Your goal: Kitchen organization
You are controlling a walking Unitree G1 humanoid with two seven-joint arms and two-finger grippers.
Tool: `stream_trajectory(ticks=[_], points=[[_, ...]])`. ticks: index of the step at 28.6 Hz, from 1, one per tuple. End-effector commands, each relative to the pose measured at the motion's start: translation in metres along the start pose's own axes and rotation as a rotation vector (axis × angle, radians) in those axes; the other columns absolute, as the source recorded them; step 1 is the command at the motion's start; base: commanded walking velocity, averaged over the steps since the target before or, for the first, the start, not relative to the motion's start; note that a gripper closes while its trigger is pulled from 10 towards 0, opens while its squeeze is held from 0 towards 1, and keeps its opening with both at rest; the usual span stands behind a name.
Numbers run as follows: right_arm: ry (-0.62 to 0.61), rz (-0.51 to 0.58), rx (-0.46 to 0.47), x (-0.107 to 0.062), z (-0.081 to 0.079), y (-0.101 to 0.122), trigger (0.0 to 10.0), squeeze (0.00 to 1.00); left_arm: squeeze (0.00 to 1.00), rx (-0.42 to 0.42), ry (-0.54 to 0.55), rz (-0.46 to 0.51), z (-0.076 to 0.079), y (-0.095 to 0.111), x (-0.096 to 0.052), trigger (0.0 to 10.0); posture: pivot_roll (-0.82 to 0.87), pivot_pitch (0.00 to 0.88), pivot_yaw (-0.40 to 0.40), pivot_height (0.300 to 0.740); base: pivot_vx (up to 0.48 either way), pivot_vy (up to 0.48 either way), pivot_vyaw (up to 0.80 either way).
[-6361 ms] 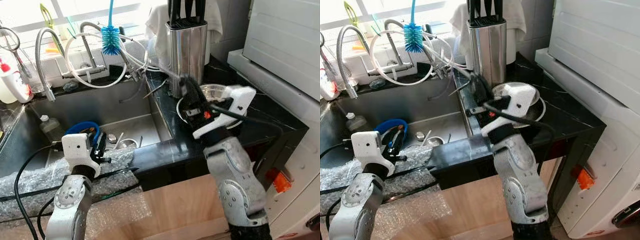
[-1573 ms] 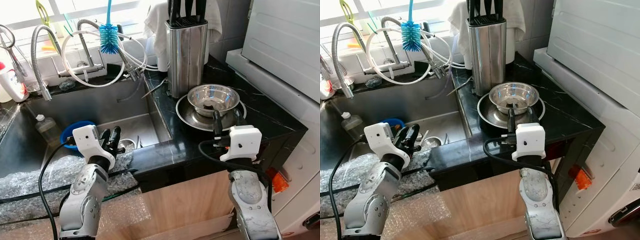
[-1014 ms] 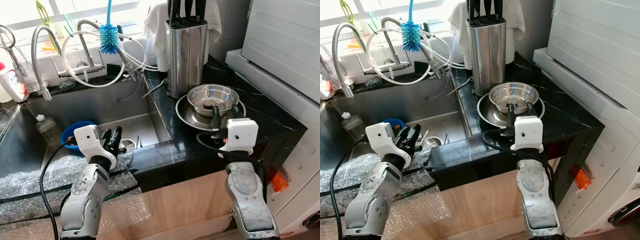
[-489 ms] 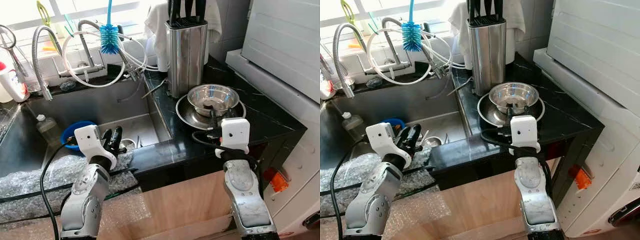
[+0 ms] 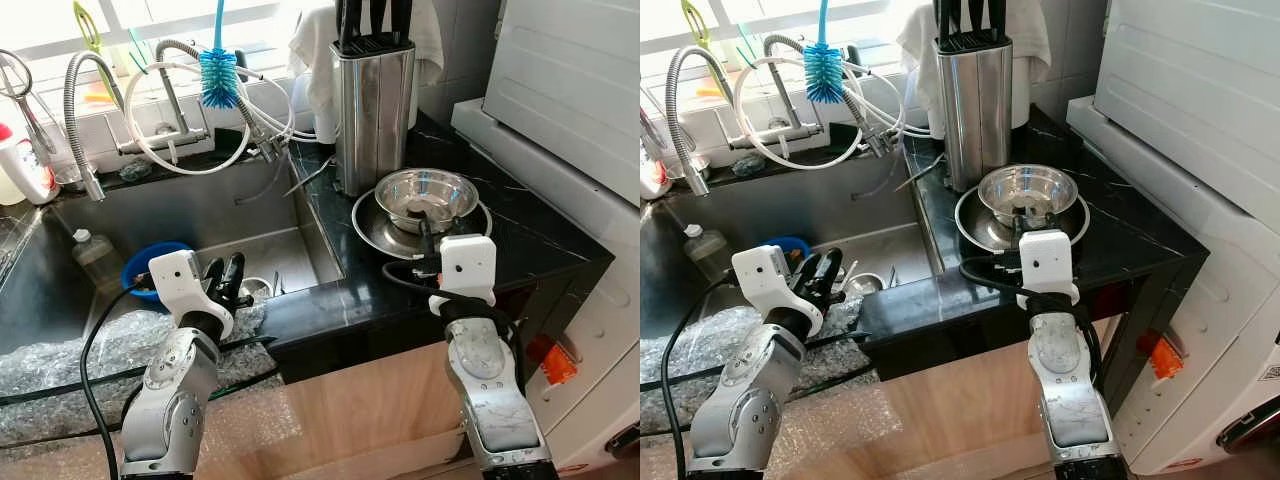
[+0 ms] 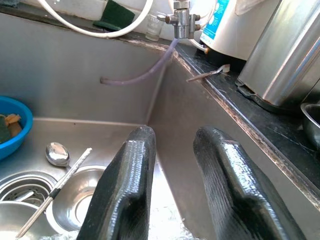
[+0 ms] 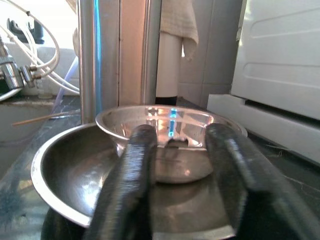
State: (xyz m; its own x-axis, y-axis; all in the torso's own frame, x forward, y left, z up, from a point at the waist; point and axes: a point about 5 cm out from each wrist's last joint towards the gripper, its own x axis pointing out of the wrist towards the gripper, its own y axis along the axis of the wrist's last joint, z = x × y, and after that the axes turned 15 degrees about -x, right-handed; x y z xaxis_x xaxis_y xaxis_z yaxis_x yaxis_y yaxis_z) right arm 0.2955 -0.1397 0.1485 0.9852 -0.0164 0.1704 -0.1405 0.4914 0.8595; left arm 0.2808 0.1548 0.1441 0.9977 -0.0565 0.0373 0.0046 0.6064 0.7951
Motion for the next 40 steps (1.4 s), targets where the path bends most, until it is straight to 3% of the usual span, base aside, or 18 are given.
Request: stream_trajectory(ticks=[1, 25, 40], points=[[-0.001, 0.0, -0.002, 0.003, 0.0, 0.002, 0.0, 0.0, 0.0, 0.025, 0.012, 0.007, -0.002, 0.001, -0.002, 10.0, -0.11, 0.0, 0.121, 0.74, 0.0, 0.0, 0.0], [-0.011, 0.039, 0.008, 0.007, 0.002, 0.011, 0.0, 0.0, 0.0, 0.022, 0.011, 0.012, 0.0, 0.001, 0.0, 10.0, -0.11, 0.0, 0.12, 0.74, 0.0, 0.0, 0.0], [-0.054, 0.183, 0.021, 0.013, 0.012, 0.05, 0.0, 0.0, 0.0, 0.019, 0.003, 0.028, 0.002, 0.004, 0.002, 10.0, -0.11, 0.0, 0.123, 0.74, 0.0, 0.0, 0.0]])
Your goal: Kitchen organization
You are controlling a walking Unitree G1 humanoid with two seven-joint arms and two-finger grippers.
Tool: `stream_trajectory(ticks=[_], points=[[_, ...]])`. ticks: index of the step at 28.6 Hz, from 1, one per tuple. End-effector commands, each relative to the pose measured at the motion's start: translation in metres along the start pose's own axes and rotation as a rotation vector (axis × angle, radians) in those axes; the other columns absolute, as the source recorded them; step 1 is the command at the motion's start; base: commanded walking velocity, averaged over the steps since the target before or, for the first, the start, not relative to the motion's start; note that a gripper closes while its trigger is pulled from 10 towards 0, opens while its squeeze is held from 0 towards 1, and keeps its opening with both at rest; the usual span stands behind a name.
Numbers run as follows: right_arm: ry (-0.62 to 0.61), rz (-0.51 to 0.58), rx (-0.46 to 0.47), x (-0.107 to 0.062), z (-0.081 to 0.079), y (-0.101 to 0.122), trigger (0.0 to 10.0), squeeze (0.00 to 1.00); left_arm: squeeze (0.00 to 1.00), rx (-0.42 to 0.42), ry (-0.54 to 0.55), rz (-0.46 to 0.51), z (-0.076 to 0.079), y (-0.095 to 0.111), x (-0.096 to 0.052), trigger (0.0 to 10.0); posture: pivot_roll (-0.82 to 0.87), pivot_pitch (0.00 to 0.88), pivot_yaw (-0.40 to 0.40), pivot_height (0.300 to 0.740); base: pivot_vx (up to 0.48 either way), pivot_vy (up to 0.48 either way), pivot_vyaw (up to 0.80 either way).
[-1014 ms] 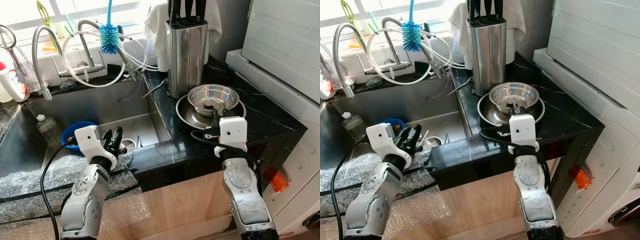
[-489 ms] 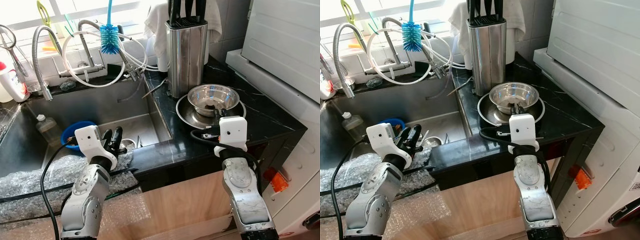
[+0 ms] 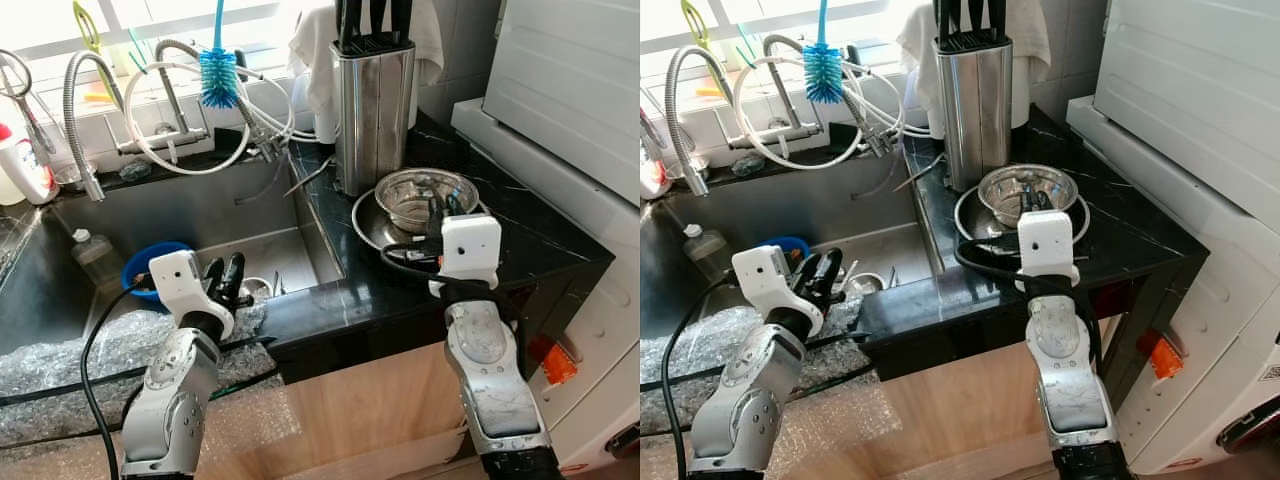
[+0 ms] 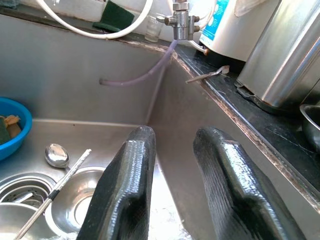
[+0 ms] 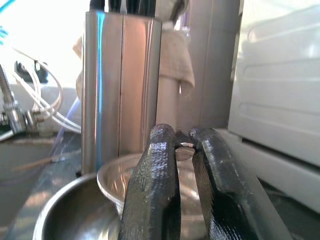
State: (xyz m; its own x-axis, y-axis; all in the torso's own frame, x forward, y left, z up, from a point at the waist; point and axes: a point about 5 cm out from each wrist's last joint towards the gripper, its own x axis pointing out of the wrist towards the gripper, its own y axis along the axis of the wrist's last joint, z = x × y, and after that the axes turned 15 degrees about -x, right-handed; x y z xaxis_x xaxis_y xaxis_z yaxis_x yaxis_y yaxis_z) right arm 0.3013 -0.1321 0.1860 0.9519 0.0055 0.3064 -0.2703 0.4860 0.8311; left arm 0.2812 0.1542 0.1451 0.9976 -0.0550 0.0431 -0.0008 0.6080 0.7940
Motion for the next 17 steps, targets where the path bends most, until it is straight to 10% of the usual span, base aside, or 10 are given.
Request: stream_trajectory(ticks=[1, 17], points=[[-0.003, 0.056, 0.019, 0.004, 0.001, 0.017, 0.0, 0.0, 0.0, 0.021, 0.006, 0.022, 0.001, 0.004, 0.002, 10.0, -0.11, 0.0, 0.123, 0.74, 0.0, 0.0, 0.0], [0.274, 0.142, 0.416, 0.002, -0.029, 0.066, 0.6, 0.0, 0.0, 0.019, 0.01, 0.029, 0.0, 0.003, 0.002, 10.0, -0.11, 0.0, 0.115, 0.74, 0.0, 0.0, 0.0]])
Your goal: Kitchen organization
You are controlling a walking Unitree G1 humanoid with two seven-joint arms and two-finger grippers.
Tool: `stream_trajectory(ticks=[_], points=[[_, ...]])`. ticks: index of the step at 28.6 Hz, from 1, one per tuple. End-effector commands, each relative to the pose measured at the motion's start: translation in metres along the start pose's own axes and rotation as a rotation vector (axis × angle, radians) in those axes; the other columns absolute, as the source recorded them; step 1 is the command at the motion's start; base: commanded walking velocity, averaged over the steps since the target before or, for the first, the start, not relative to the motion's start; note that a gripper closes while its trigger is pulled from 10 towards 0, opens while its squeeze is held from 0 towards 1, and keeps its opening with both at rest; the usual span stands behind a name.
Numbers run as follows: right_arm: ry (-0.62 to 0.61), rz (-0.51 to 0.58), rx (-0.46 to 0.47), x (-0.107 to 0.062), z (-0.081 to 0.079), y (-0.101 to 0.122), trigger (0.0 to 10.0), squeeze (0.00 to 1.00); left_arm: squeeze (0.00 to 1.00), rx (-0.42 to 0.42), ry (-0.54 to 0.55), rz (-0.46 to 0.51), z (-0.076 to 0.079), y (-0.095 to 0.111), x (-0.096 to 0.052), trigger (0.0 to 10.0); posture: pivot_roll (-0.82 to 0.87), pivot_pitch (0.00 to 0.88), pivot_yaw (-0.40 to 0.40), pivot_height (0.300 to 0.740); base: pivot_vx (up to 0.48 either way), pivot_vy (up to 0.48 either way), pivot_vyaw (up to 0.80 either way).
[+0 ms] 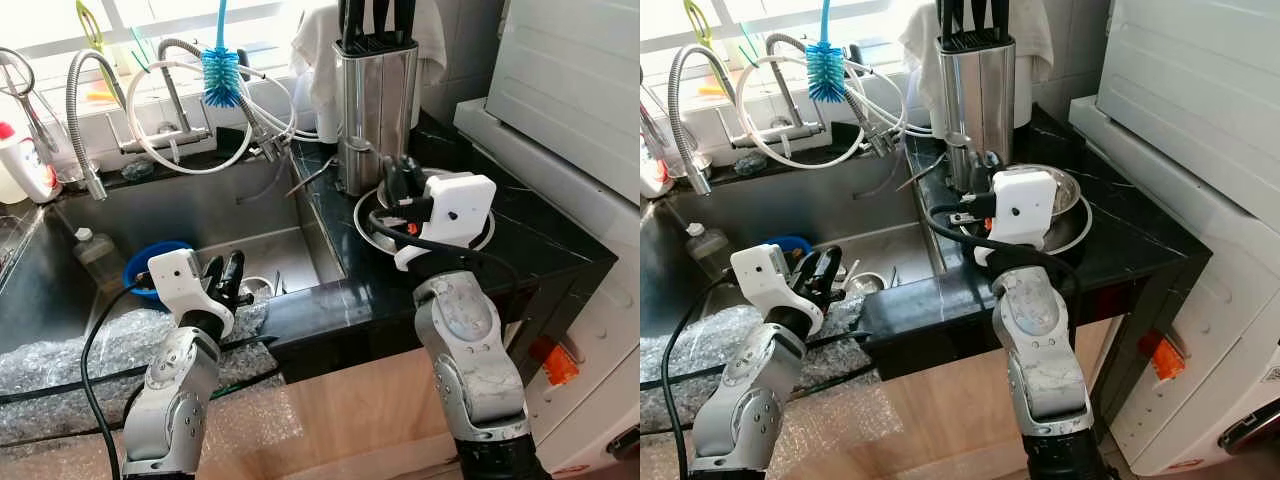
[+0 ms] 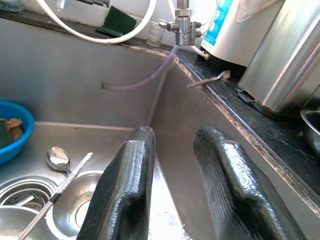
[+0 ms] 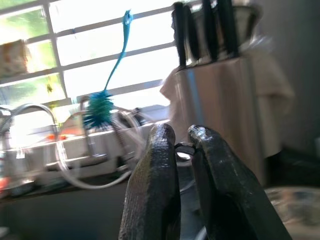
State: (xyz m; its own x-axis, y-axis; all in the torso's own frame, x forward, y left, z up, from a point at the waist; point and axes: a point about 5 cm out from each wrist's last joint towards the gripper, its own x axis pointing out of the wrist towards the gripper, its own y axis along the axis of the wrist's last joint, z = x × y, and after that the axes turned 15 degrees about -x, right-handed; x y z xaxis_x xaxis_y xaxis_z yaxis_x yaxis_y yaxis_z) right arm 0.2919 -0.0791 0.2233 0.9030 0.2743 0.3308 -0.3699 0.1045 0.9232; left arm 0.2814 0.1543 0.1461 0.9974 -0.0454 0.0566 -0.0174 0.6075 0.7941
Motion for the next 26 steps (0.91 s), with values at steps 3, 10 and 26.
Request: stream_trajectory(ticks=[3, 10, 26], points=[[0.043, -0.019, 0.081, -0.002, -0.005, -0.001, 10.0, 0.0, 0.0, 0.017, 0.011, 0.014, 0.0, 0.002, 0.002, 10.0, -0.11, 0.0, 0.113, 0.74, 0.0, 0.0, 0.0], [0.177, -0.016, 0.081, -0.002, 0.003, -0.009, 10.0, 0.0, 0.0, 0.016, 0.014, 0.025, -0.001, 0.004, 0.006, 10.0, -0.11, 0.0, 0.111, 0.74, 0.0, 0.0, 0.0], [0.455, 0.019, -0.172, -0.022, -0.005, -0.028, 10.0, 0.0, 0.0, -0.081, 0.051, 0.045, -0.007, 0.012, 0.014, 10.0, -0.1, 0.0, 0.105, 0.74, 0.0, 0.0, 0.0]])
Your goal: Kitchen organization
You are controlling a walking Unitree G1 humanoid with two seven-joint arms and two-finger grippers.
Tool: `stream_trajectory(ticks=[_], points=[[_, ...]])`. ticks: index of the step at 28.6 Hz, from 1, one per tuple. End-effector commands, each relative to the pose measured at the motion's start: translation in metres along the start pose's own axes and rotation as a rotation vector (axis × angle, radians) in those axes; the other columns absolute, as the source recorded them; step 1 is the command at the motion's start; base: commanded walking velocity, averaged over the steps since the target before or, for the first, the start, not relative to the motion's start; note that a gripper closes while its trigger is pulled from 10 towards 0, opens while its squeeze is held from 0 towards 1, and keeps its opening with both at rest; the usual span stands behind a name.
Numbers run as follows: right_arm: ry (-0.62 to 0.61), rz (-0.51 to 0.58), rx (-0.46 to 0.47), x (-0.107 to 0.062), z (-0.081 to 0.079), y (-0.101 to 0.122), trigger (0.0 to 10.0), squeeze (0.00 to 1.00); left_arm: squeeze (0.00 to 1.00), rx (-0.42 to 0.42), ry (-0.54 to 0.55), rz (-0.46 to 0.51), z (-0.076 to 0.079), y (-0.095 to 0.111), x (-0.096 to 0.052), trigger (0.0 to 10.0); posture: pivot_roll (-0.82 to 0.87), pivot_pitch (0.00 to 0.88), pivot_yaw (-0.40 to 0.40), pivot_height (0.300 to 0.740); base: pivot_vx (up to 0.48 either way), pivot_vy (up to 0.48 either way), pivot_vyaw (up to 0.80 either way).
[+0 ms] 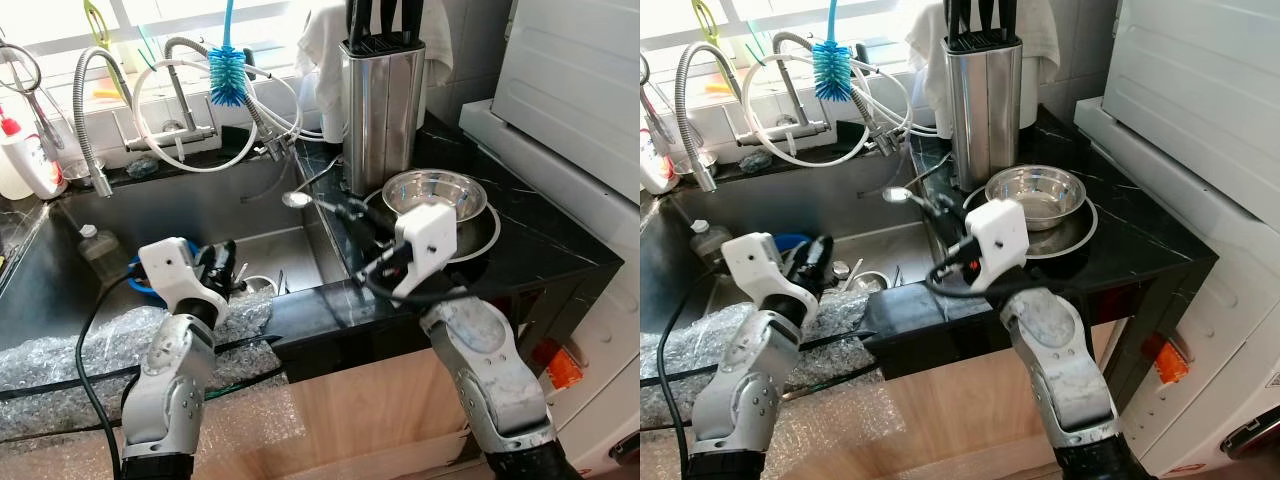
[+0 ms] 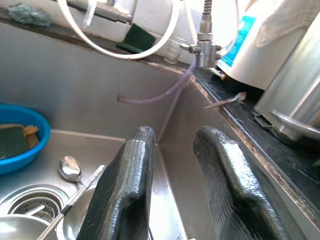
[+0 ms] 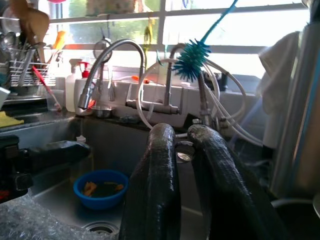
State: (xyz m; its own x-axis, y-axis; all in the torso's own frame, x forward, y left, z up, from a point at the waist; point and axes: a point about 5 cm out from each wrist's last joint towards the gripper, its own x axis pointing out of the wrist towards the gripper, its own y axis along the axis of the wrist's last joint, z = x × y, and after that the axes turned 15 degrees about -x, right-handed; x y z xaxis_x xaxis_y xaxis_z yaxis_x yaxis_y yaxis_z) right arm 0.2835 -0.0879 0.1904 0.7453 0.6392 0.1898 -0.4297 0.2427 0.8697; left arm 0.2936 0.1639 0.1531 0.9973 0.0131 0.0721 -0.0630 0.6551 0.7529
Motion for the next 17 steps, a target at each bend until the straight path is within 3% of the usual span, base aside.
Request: stream_trajectory(ticks=[1, 6, 12, 17], points=[[0.035, 0.014, -0.032, 0.0, -0.006, 0.0, 10.0, 0.0, 0.0, -0.038, 0.019, -0.005, -0.004, 0.002, 0.002, 10.0, -0.1, 0.0, 0.106, 0.74, 0.0, 0.0, 0.0], [0.047, 0.028, -0.06, -0.005, -0.008, -0.004, 10.0, 0.0, 0.0, -0.074, 0.02, -0.023, -0.005, 0.001, 0.004, 10.0, -0.1, 0.0, 0.107, 0.74, 0.0, 0.0, 0.0], [0.023, 0.092, -0.175, -0.009, -0.007, 0.001, 10.0, 0.0, 0.0, -0.092, 0.016, -0.03, -0.004, 0.002, 0.003, 10.0, -0.1, 0.0, 0.113, 0.74, 0.0, 0.0, 0.0], [0.045, 0.134, -0.208, -0.01, -0.011, 0.004, 10.0, 0.0, 0.0, -0.189, 0.029, -0.036, -0.006, 0.005, 0.005, 10.0, -0.1, 0.0, 0.115, 0.74, 0.0, 0.0, 0.0]])
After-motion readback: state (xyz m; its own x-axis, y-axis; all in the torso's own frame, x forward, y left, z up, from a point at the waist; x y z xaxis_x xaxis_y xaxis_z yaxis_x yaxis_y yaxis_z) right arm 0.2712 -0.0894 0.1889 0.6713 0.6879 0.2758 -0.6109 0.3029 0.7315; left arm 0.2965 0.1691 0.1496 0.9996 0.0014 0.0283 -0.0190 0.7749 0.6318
